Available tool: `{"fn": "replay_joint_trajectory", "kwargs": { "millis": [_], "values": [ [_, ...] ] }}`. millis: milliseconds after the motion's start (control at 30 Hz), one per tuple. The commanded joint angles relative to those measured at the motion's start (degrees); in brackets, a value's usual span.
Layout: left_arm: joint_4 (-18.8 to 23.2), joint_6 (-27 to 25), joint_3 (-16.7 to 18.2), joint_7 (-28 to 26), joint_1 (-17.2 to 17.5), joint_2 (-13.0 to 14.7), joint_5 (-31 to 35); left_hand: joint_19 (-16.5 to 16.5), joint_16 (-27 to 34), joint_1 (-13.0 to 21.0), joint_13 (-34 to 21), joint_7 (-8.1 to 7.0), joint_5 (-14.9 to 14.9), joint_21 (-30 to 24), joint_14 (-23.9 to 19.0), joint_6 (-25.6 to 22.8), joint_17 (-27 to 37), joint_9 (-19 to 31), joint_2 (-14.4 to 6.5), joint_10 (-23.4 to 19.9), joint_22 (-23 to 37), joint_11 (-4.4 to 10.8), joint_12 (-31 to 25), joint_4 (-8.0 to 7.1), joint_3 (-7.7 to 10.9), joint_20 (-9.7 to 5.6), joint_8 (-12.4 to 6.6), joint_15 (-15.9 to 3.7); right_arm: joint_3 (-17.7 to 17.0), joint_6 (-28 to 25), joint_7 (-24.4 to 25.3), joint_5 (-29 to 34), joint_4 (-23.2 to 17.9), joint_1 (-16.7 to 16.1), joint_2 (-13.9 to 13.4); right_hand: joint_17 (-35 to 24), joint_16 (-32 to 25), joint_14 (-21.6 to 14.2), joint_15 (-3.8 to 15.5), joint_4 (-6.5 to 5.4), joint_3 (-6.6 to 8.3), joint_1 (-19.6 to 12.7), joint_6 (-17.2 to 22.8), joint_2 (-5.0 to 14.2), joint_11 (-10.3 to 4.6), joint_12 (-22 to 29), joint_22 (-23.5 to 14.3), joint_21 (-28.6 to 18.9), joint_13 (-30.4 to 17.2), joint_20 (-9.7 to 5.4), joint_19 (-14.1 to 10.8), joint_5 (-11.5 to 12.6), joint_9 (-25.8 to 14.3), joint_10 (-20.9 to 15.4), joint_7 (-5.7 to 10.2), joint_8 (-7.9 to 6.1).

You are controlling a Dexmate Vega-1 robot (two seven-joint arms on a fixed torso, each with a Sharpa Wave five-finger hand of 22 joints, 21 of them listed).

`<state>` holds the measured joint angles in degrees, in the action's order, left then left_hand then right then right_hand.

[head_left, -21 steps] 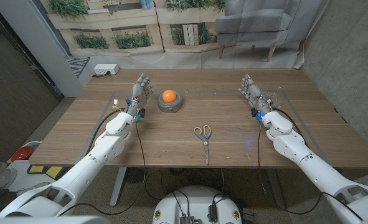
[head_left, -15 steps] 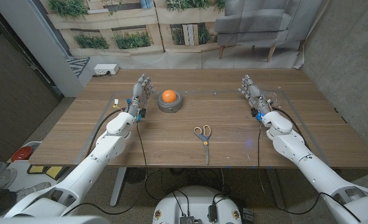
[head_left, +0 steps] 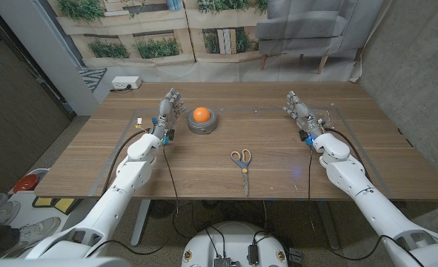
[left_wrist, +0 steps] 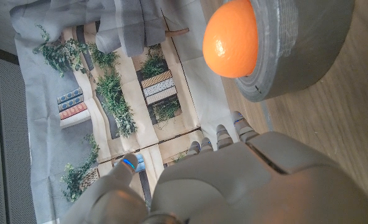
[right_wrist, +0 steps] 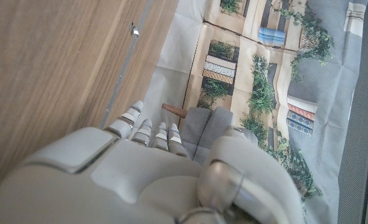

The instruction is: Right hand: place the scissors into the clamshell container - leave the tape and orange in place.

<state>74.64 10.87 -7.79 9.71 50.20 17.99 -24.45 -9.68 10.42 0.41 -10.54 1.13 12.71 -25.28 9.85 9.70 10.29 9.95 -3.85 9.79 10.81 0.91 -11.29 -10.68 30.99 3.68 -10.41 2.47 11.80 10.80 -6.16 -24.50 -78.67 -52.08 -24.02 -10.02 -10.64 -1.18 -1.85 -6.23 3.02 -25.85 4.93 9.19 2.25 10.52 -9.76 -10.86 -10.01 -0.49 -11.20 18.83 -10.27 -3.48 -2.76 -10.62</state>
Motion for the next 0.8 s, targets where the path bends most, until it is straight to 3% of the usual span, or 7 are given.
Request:
{"fn": "replay_joint_trajectory", "kwargs": {
  "millis": [33,800],
  "values": [
    [0.11,-1.39,3.48,2.59,0.29,-3.25,3.53,-0.63,0.41,-0.02,-0.11,0.35,0.32,-0.28,4.79,1.72,0.18,0.13,-6.11,4.07,0.3,-0.4,-0.29,-0.05,0.23,0.07,-0.42,0.33,-1.22,-2.17,0.72,5.4,-4.52,-2.44,-1.34,-0.1,-0.59,-1.26,-0.71,0.58,0.06,-0.54,0.87,-0.72,0.56,0.59,-0.1,-0.77,-0.24,0.41,-1.13,-0.33,-0.22,-1.37,-0.51,-0.5],
    [-0.23,-1.98,5.14,4.4,0.06,-5.42,5.77,-0.55,0.44,-0.04,-0.12,0.53,0.32,-0.21,4.71,1.32,0.19,0.17,-6.07,3.87,0.31,-0.57,-0.37,-0.05,0.17,0.17,-0.43,0.44,-0.46,-4.56,4.86,12.97,-13.13,-6.81,-5.48,-0.09,-0.69,-2.68,-0.87,1.64,0.51,-1.41,2.31,-1.1,0.6,0.79,-0.12,-1.05,-0.26,0.58,-2.65,-1.05,-0.23,-2.94,-0.79,-0.82]
  ]
}}
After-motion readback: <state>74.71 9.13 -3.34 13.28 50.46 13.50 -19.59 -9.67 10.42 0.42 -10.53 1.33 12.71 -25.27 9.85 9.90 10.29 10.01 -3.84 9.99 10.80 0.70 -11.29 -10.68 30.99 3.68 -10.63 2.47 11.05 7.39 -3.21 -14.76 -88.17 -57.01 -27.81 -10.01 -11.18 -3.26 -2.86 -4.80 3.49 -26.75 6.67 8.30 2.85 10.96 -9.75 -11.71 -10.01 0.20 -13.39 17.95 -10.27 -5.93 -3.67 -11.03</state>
